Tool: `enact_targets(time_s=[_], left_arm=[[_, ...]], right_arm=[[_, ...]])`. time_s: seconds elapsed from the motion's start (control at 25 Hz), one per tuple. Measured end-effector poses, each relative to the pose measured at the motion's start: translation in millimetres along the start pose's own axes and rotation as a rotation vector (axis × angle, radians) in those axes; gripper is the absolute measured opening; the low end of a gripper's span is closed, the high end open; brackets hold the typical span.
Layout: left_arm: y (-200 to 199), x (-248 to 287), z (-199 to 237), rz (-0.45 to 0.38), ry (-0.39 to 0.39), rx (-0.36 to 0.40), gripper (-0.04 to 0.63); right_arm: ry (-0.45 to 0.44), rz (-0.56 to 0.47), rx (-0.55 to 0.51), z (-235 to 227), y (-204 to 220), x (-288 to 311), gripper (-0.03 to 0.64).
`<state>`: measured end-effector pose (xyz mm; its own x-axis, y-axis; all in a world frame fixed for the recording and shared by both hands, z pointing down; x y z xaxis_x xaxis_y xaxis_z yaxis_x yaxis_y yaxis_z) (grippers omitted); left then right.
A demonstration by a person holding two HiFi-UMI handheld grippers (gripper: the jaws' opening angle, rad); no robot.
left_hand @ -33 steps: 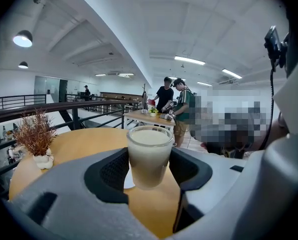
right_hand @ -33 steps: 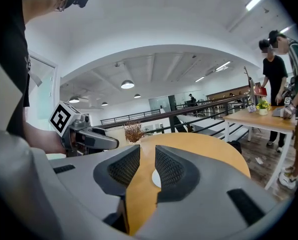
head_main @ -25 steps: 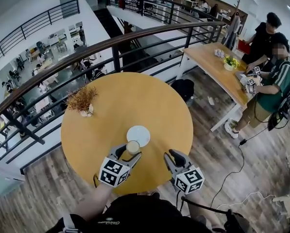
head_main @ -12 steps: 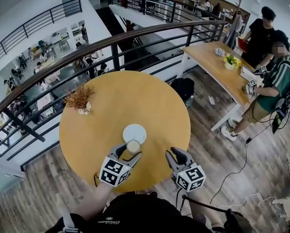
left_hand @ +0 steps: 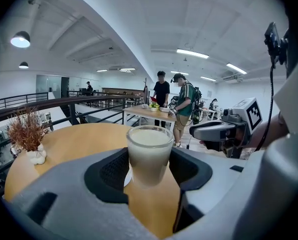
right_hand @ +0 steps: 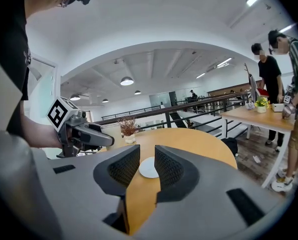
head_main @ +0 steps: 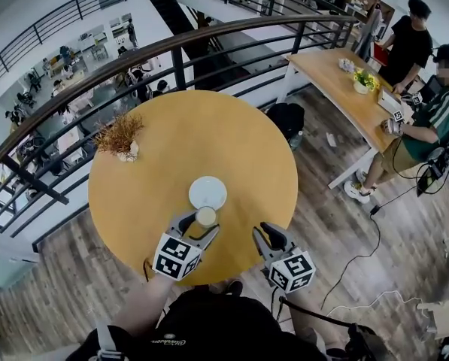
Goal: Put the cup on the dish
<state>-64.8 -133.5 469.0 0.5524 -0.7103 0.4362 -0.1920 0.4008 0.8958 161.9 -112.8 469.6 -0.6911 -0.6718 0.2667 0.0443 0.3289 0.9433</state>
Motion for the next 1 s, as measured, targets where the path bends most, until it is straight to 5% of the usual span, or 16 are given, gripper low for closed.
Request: enact_targets(time_s=[0.56, 1.0], left_arm=[[60.1, 36.1, 19.4, 0.128, 0.024, -0.081, 0.255], [69.9, 91.3, 65.7, 0.151, -0.030, -0.052, 0.253]], right_arm=[[-0.015, 0.141, 0.104, 3.2, 56.2, 31.8, 0.078], [0.005, 0.158, 0.125, 5.1, 61.0, 44.0, 0.078]])
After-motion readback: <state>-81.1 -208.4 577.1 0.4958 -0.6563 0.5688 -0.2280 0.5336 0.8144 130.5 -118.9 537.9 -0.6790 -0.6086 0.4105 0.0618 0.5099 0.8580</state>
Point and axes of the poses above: the fingertips, and each gripper's own axes: x forward along the fingers, z to its left, y out of its underside, the point moved 8 cm from there along -x, backward along the fingers, and after that the axes turned 4 degrees about -y, right-handed, at the moved point
